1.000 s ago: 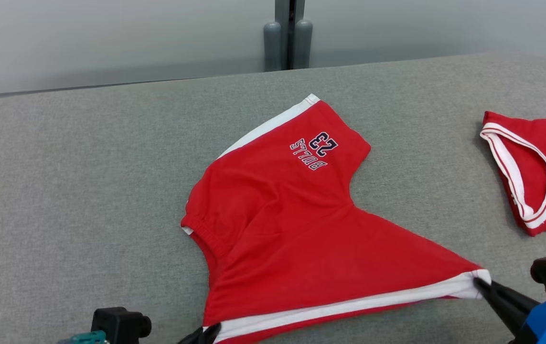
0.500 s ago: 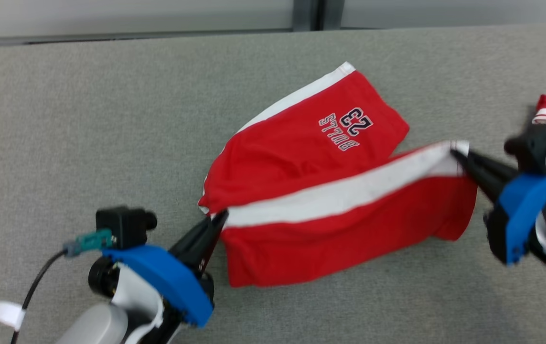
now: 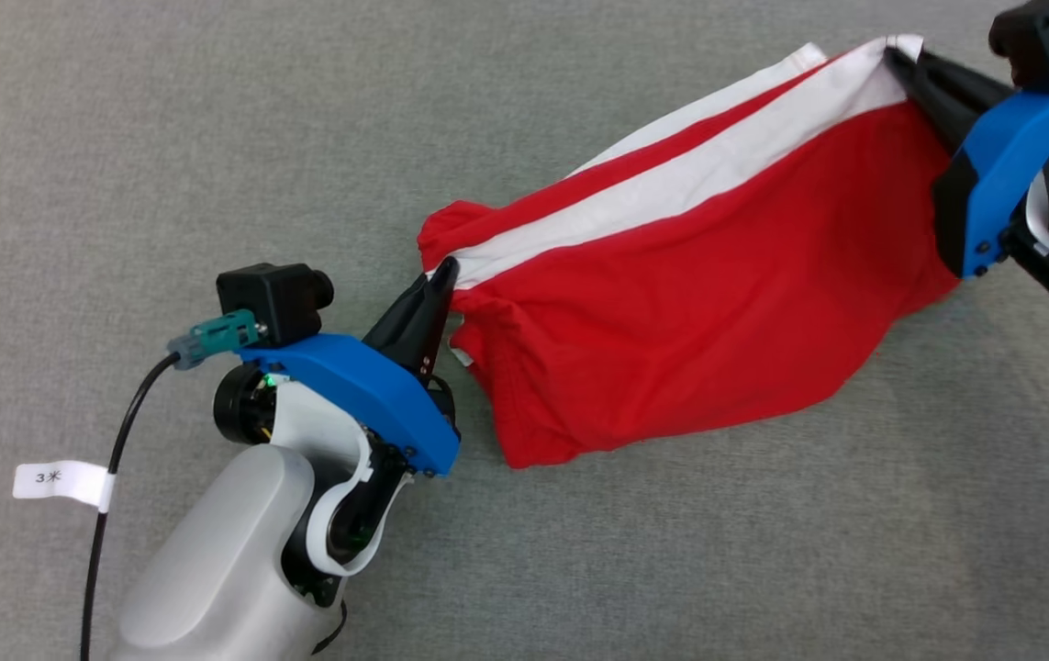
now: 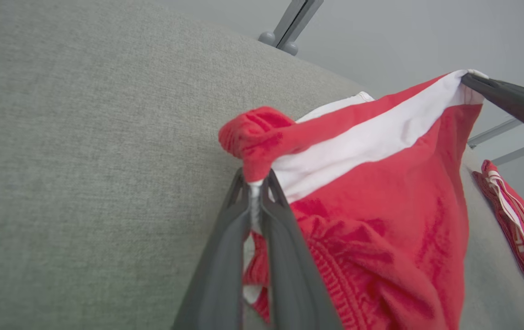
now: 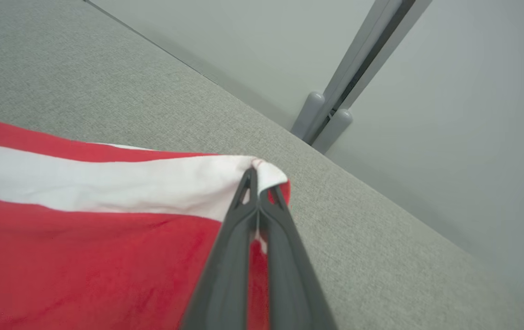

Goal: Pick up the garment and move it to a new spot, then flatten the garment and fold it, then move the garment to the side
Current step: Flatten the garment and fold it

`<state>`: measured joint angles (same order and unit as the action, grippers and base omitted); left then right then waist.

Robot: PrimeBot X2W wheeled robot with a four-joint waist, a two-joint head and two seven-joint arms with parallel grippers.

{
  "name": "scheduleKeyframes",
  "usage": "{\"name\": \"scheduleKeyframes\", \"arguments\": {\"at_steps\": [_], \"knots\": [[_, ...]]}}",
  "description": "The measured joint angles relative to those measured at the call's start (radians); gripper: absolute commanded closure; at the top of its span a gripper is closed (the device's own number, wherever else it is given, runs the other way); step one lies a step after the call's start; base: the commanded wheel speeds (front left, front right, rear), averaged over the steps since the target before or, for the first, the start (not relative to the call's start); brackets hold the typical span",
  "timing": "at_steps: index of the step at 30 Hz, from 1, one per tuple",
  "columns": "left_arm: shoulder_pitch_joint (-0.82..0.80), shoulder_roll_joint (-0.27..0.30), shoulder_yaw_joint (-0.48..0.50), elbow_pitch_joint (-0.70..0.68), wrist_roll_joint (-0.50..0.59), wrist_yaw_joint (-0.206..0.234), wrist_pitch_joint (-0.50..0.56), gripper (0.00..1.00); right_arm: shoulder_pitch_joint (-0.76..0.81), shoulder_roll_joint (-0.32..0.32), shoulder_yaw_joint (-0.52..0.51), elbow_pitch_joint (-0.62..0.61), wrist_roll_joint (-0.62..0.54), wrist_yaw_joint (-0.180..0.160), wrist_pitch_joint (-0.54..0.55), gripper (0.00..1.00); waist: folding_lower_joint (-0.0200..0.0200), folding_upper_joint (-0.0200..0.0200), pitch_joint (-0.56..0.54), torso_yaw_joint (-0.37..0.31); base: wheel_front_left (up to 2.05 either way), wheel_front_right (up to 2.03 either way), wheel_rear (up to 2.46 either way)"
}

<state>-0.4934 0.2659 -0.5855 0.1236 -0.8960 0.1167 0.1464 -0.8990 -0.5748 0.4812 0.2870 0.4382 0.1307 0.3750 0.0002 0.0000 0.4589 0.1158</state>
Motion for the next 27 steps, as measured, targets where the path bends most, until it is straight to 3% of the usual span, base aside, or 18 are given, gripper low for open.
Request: {"name": "scheduleKeyframes", "arguments": {"at_steps": [6, 7, 8, 9, 11, 12, 20, 27], "knots": [[-0.011, -0.033, -0.011, 0.038, 0.000, -0.012, -0.018, 1.00, -0.084, 0.006, 0.071, 0.125, -0.002, 0.000, -0.078, 1.00, 0.0000, 0.0000, 0.031, 0.041, 0.00, 0.00, 0.00], [-0.011, -0.039, -0.012, 0.040, -0.001, -0.013, -0.019, 1.00, -0.092, 0.007, 0.086, 0.143, 0.004, 0.000, -0.085, 0.79, -0.0001, 0.0000, 0.033, 0.046, 0.00, 0.00, 0.00], [-0.011, -0.043, -0.015, 0.042, -0.001, -0.014, -0.022, 1.00, -0.099, 0.008, 0.104, 0.160, 0.011, 0.000, -0.088, 0.00, 0.0000, 0.0000, 0.034, 0.050, 0.00, 0.00, 0.00], [-0.010, -0.047, -0.016, 0.044, -0.004, -0.018, -0.022, 1.00, -0.104, 0.009, 0.115, 0.178, 0.017, 0.000, -0.096, 0.00, 0.0000, 0.0000, 0.034, 0.053, 0.00, 0.00, 0.00], [-0.009, -0.053, -0.014, 0.048, -0.011, -0.020, -0.034, 0.07, -0.113, 0.009, 0.134, 0.209, 0.031, 0.000, -0.113, 0.00, -0.0001, 0.0000, 0.028, 0.057, 0.00, 0.00, 0.00], [-0.008, -0.054, -0.013, 0.050, -0.011, -0.021, -0.038, 0.00, -0.118, 0.010, 0.142, 0.222, 0.038, 0.000, -0.123, 0.00, -0.0001, 0.0000, 0.023, 0.057, 0.00, 0.00, 0.00], [0.047, -0.042, -0.002, 0.067, -0.025, -0.032, -0.077, 0.00, -0.085, 0.023, 0.188, 0.292, 0.152, 0.000, -0.153, 0.00, -0.0003, 0.0000, -0.058, 0.054, 0.00, 0.00, 0.00], [0.120, -0.014, 0.031, 0.097, 0.020, -0.079, -0.269, 0.00, 0.042, 0.022, 0.136, 0.329, 0.279, 0.000, -0.137, 0.00, -0.0005, 0.0000, -0.147, 0.041, 0.00, 0.00, 0.00]]}}
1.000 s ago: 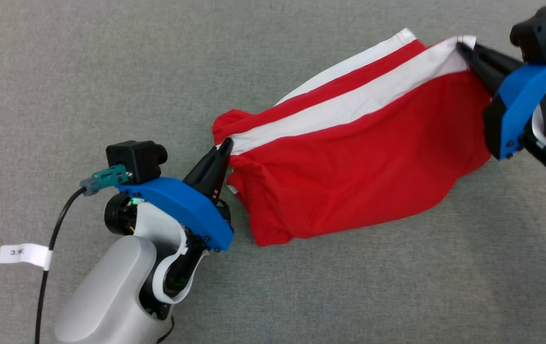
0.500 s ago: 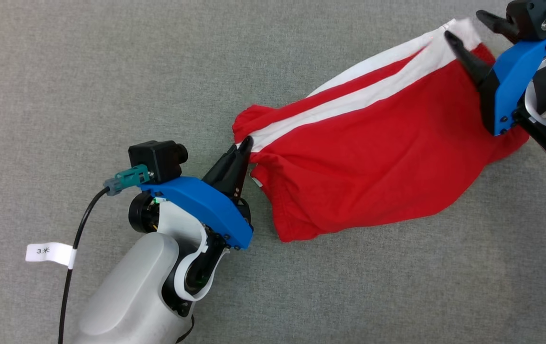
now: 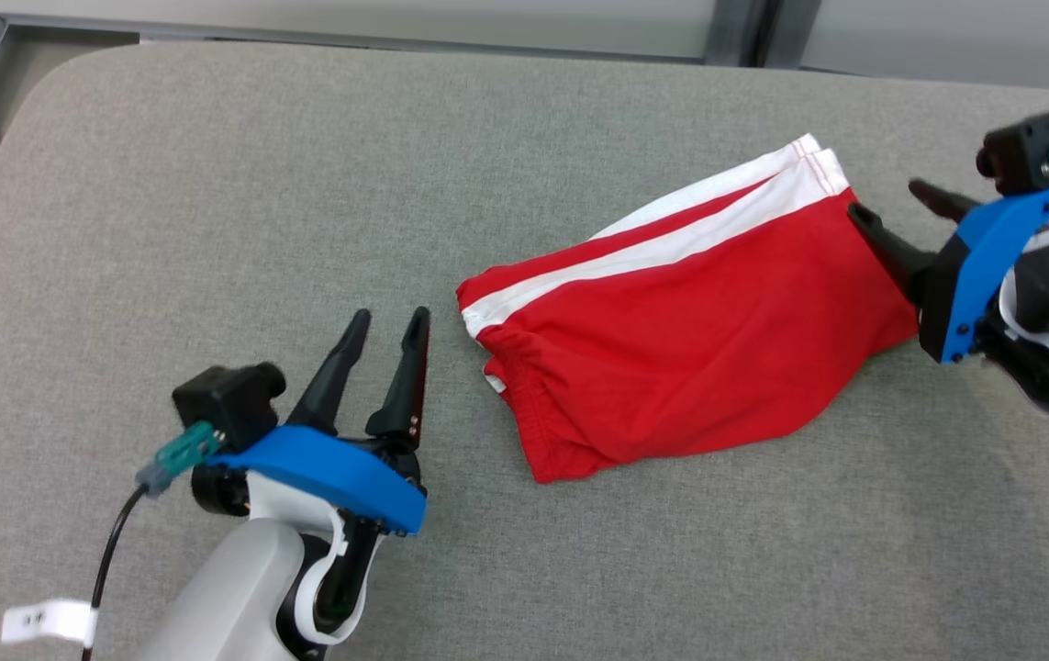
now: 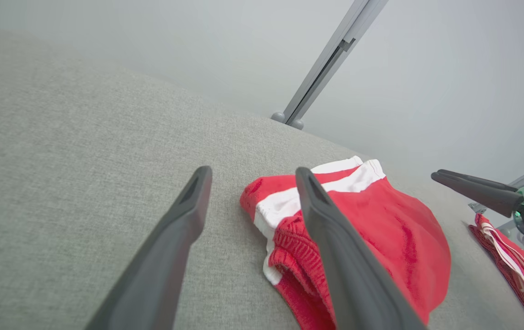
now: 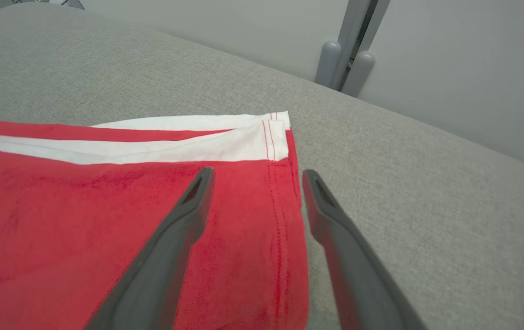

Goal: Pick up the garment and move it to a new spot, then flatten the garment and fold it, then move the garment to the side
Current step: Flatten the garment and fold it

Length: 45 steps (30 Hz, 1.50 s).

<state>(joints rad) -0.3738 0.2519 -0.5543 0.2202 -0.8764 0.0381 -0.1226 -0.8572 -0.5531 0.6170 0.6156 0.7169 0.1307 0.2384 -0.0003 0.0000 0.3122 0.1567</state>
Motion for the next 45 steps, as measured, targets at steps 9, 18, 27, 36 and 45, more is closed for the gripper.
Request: {"name": "scheduleKeyframes", "arguments": {"at_steps": [9, 18, 27, 36, 45], "knots": [[0.007, -0.014, 0.084, 0.065, 0.211, -0.040, -0.138, 0.00, 0.050, 0.033, -0.117, 0.077, 0.021, 0.000, -0.001, 0.00, 0.0001, 0.0000, 0.011, 0.010, 0.00, 0.00, 0.00], [0.043, -0.106, 0.214, 0.039, 0.401, -0.110, -0.139, 0.00, -0.035, 0.099, -0.218, 0.262, -0.091, 0.000, 0.008, 0.00, 0.0003, 0.0000, 0.077, 0.071, 0.00, 0.00, 0.00], [0.051, -0.156, 0.280, 0.057, 0.469, -0.147, -0.139, 0.00, -0.075, 0.143, -0.204, 0.312, -0.176, -0.007, 0.053, 1.00, 0.0003, 0.0000, 0.097, 0.097, 0.00, 0.00, 0.00], [0.090, -0.158, 0.323, 0.067, 0.521, -0.160, -0.139, 0.00, 0.053, 0.112, -0.237, 0.209, -0.188, 0.001, 0.022, 1.00, 0.0003, 0.0000, 0.036, 0.037, 0.00, 0.00, 0.00], [0.129, -0.156, 0.341, 0.079, 0.542, -0.162, -0.139, 0.00, 0.189, 0.041, -0.459, 0.093, -0.348, 0.000, 0.079, 1.00, 0.0003, 0.0000, -0.047, -0.025, 0.00, 0.00, 0.00]]}}
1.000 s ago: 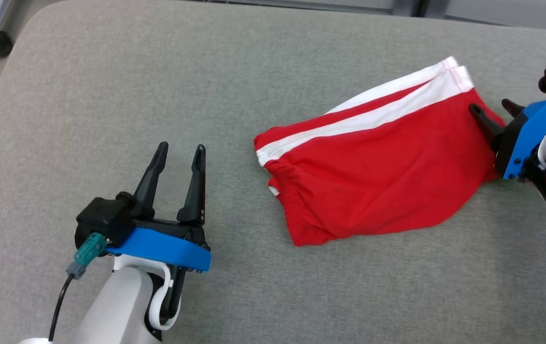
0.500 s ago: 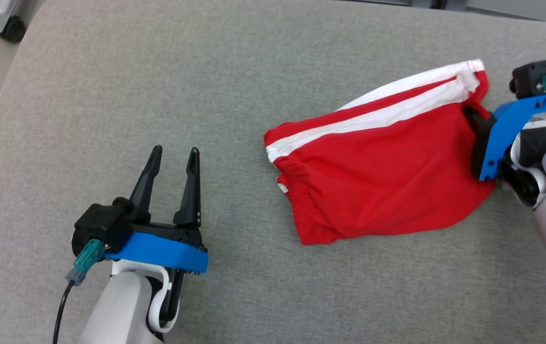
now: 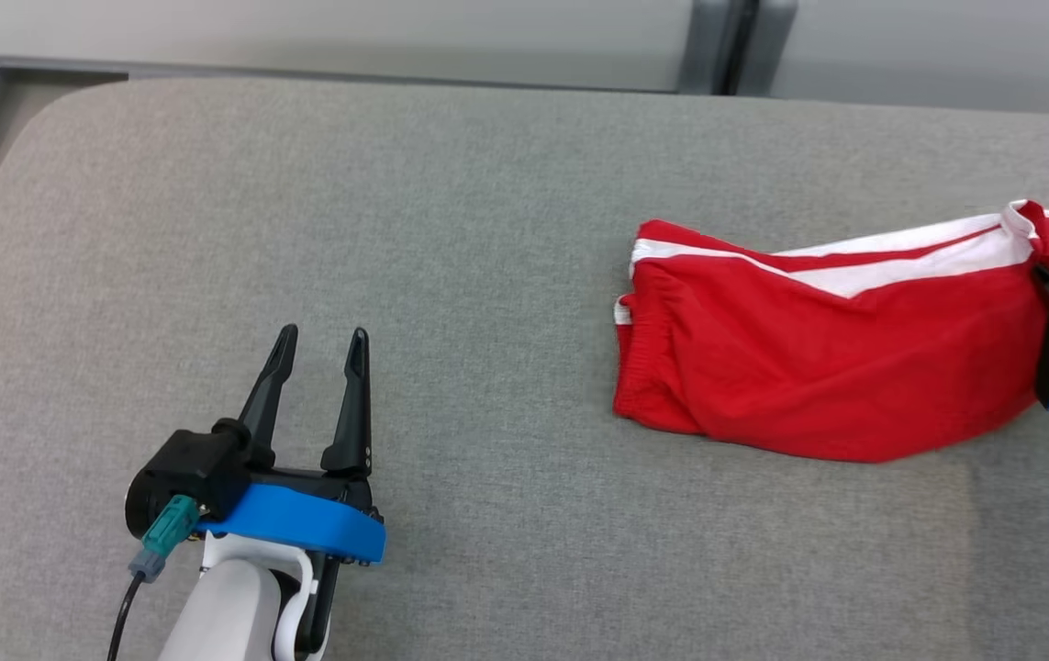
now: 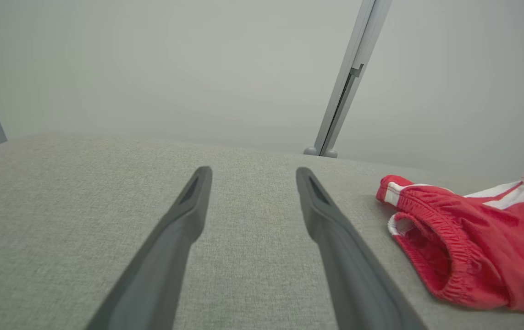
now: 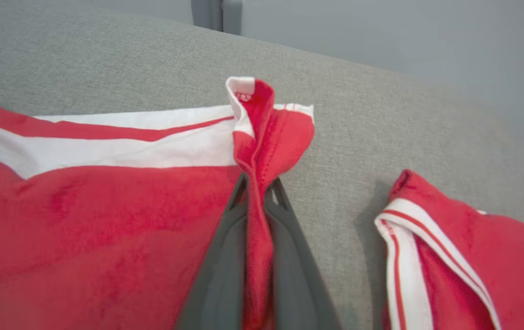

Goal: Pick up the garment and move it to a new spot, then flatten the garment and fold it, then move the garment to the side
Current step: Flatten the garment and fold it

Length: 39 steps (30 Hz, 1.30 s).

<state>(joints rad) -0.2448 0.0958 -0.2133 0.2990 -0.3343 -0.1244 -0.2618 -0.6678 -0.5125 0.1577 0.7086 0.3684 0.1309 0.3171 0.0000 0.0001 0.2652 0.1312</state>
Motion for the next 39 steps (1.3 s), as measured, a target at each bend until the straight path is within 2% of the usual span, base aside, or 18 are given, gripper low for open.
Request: {"name": "scheduleKeyframes", "arguments": {"at_steps": [3, 7, 14, 18, 25, 26, 27, 28, 32, 35, 36, 38, 39], "knots": [[0.008, 0.000, -0.001, 0.005, 0.001, 0.000, 0.000, 0.00, 0.041, 0.018, -0.067, -0.079, -0.071, 0.000, 0.047, 1.00, 0.0000, 0.0000, -0.020, -0.011, 0.00, 0.00, 0.00], [0.015, 0.000, -0.004, 0.008, 0.000, -0.002, 0.000, 0.00, 0.075, 0.090, -0.100, -0.221, -0.131, 0.000, 0.131, 1.00, 0.0000, 0.0000, -0.032, -0.012, 0.00, 0.00, 0.00], [0.014, 0.000, -0.012, 0.012, -0.001, -0.002, 0.000, 0.00, 0.081, 0.235, 0.017, -0.419, -0.155, 0.000, 0.295, 1.00, 0.0000, 0.0000, -0.039, 0.004, 0.00, 0.00, 0.00], [0.011, -0.001, -0.024, 0.011, -0.008, -0.005, 0.000, 0.00, 0.051, 0.301, 0.087, -0.420, -0.160, 0.000, 0.339, 1.00, 0.0000, 0.0000, -0.036, 0.021, 0.00, 0.00, 0.00], [0.000, -0.003, -0.046, 0.014, -0.018, -0.005, 0.000, 0.00, -0.016, 0.381, 0.120, -0.283, -0.181, 0.000, 0.317, 1.00, 0.0000, -0.0001, -0.023, 0.064, 0.00, 0.00, 0.00], [0.000, -0.003, -0.050, 0.016, -0.019, -0.005, 0.000, 0.00, -0.021, 0.385, 0.119, -0.267, -0.182, 0.000, 0.311, 0.94, 0.0000, 0.0000, -0.022, 0.070, 0.00, 0.00, 0.00], [-0.001, -0.004, -0.053, 0.017, -0.020, -0.005, 0.000, 0.00, -0.023, 0.389, 0.117, -0.256, -0.182, 0.000, 0.302, 0.07, 0.0000, 0.0000, -0.022, 0.076, 0.00, 0.00, 0.00], [-0.001, -0.003, -0.053, 0.018, -0.022, -0.005, 0.000, 0.00, -0.024, 0.392, 0.116, -0.250, -0.177, 0.000, 0.291, 0.00, 0.0000, 0.0000, -0.022, 0.079, 0.00, 0.00, 0.00], [0.003, -0.002, -0.044, 0.026, -0.025, -0.005, 0.000, 0.00, -0.017, 0.389, 0.093, -0.313, -0.077, 0.000, 0.221, 0.00, 0.0000, 0.0000, -0.047, 0.081, 0.00, 0.00, 0.00], [0.023, 0.004, -0.026, 0.031, -0.024, -0.005, 0.000, 0.00, 0.020, 0.330, 0.071, -0.391, -0.057, 0.000, 0.188, 0.00, 0.0000, 0.0000, -0.066, 0.067, 0.00, 0.00, 0.00], [0.023, 0.004, -0.026, 0.031, -0.024, -0.005, 0.000, 0.00, 0.020, 0.330, 0.071, -0.391, -0.057, 0.000, 0.188, 0.00, 0.0000, 0.0000, -0.066, 0.067, 0.00, 0.00, 0.00], [0.038, 0.004, -0.012, 0.033, -0.020, -0.005, 0.000, 0.00, 0.074, 0.263, 0.020, -0.443, -0.062, 0.000, 0.151, 0.00, 0.0000, 0.0000, -0.088, 0.045, 0.00, 0.00, 0.00], [0.038, 0.004, -0.012, 0.033, -0.020, -0.005, 0.000, 0.00, 0.074, 0.263, 0.020, -0.443, -0.062, 0.000, 0.151, 0.00, 0.0000, 0.0000, -0.088, 0.045, 0.00, 0.00, 0.00]]}}
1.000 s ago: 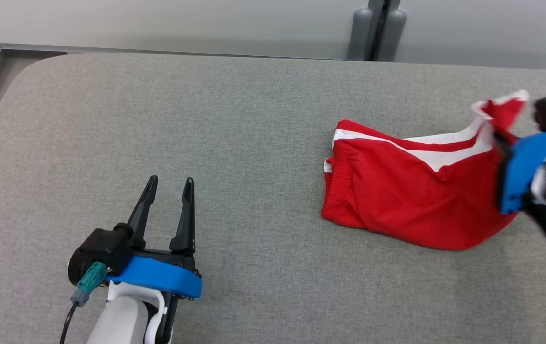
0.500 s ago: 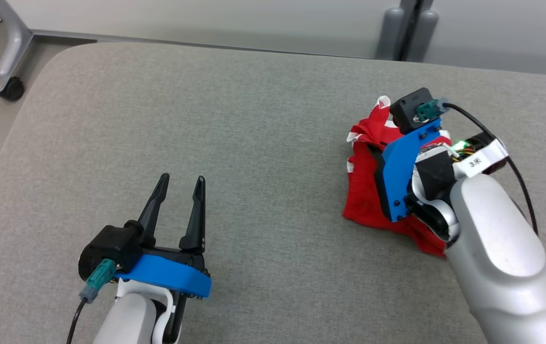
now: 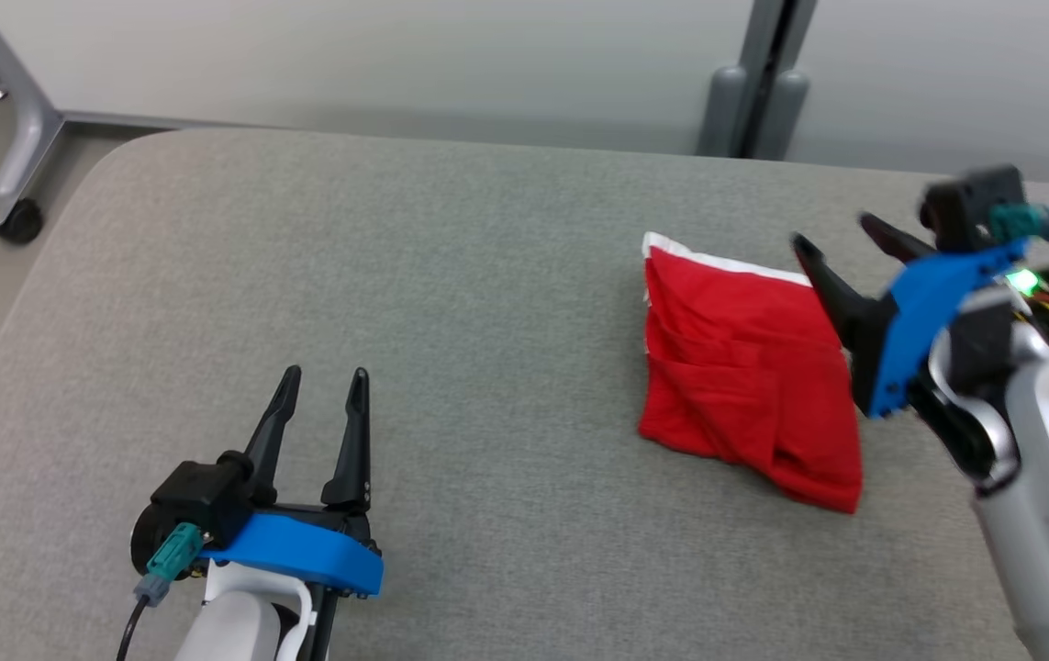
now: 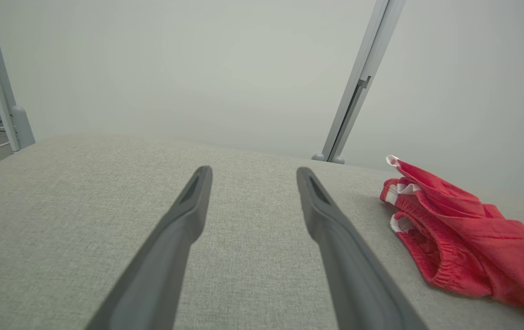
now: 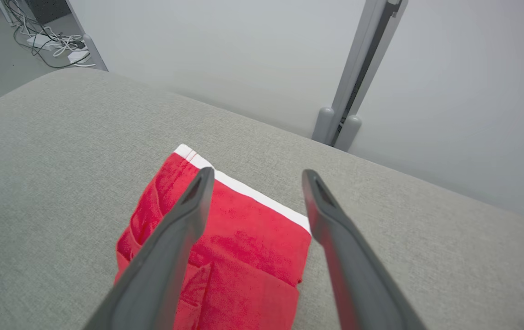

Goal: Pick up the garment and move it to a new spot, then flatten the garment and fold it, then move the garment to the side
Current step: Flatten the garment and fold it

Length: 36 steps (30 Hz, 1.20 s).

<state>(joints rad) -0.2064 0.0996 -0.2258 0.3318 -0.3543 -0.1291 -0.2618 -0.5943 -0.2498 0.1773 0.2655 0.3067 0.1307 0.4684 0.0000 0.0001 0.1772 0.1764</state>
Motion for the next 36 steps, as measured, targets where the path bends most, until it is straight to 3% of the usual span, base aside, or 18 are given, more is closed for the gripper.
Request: {"name": "scheduleKeyframes", "arguments": {"at_steps": [2, 5, 6, 7, 13, 19, 26, 29, 31, 32, 34, 36], "knots": [[0.013, 0.003, 0.017, 0.004, 0.005, 0.000, 0.000, 0.00, 0.096, -0.046, -0.045, -0.006, -0.025, 0.000, -0.050, 0.00, 0.0000, 0.0000, -0.023, -0.035, 0.00, 0.00, 0.00], [0.014, 0.004, 0.019, 0.003, 0.011, 0.000, 0.000, 0.00, 0.149, -0.055, -0.057, 0.027, -0.039, 0.000, -0.094, 0.00, -0.0001, 0.0000, -0.027, -0.056, 0.00, 0.00, 0.00], [0.014, 0.005, 0.018, 0.002, 0.012, 0.000, 0.000, 0.00, 0.159, -0.055, -0.056, 0.040, -0.048, 0.000, -0.111, 0.55, -0.0001, 0.0000, -0.023, -0.060, 0.00, 0.00, 0.00], [0.011, 0.006, 0.017, 0.003, 0.013, 0.000, 0.000, 0.00, 0.166, -0.054, -0.051, 0.053, -0.060, 0.000, -0.129, 1.00, -0.0001, 0.0000, -0.017, -0.062, 0.00, 0.00, 0.00], [-0.013, 0.021, 0.018, 0.012, 0.021, 0.000, 0.000, 0.00, 0.167, -0.004, 0.008, 0.142, -0.083, 0.000, -0.197, 1.00, 0.0000, 0.0000, 0.013, -0.066, 0.00, 0.00, 0.00], [-0.021, 0.032, 0.027, 0.029, 0.021, 0.000, 0.000, 0.00, 0.126, 0.067, 0.196, 0.181, -0.024, 0.000, -0.216, 1.00, 0.0000, 0.0000, 0.015, -0.075, 0.00, 0.00, 0.00], [-0.001, 0.035, 0.050, 0.040, 0.021, 0.001, 0.000, 0.00, 0.148, 0.083, 0.513, 0.073, 0.155, 0.000, -0.178, 1.00, 0.0000, 0.0000, -0.014, -0.097, 0.00, 0.00, 0.00], [0.010, 0.033, 0.062, 0.039, 0.020, 0.001, 0.000, 0.00, 0.172, 0.072, 0.570, 0.004, 0.243, 0.000, -0.184, 1.00, 0.0000, 0.0000, -0.030, -0.108, 0.00, 0.00, 0.00], [0.026, 0.032, 0.075, 0.038, 0.020, 0.006, 0.000, 0.00, 0.175, 0.050, 0.552, -0.033, 0.258, 0.000, -0.222, 1.00, 0.0000, 0.0000, -0.042, -0.116, 0.00, 0.00, 0.00], [0.033, 0.032, 0.082, 0.037, 0.020, 0.006, 0.000, 0.00, 0.187, 0.045, 0.523, -0.047, 0.265, 0.000, -0.249, 0.83, 0.0000, 0.0000, -0.048, -0.120, 0.00, 0.00, 0.00], [0.047, 0.033, 0.092, 0.036, 0.020, 0.008, 0.000, 0.00, 0.219, 0.033, 0.463, -0.069, 0.247, 0.000, -0.298, 0.00, 0.0000, 0.0000, -0.061, -0.130, 0.00, 0.00, 0.00], [0.063, 0.033, 0.107, 0.030, 0.020, 0.011, 0.000, 0.00, 0.259, 0.032, 0.367, -0.084, 0.218, 0.000, -0.351, 0.00, 0.0000, 0.0000, -0.074, -0.141, 0.00, 0.00, 0.00]]}}
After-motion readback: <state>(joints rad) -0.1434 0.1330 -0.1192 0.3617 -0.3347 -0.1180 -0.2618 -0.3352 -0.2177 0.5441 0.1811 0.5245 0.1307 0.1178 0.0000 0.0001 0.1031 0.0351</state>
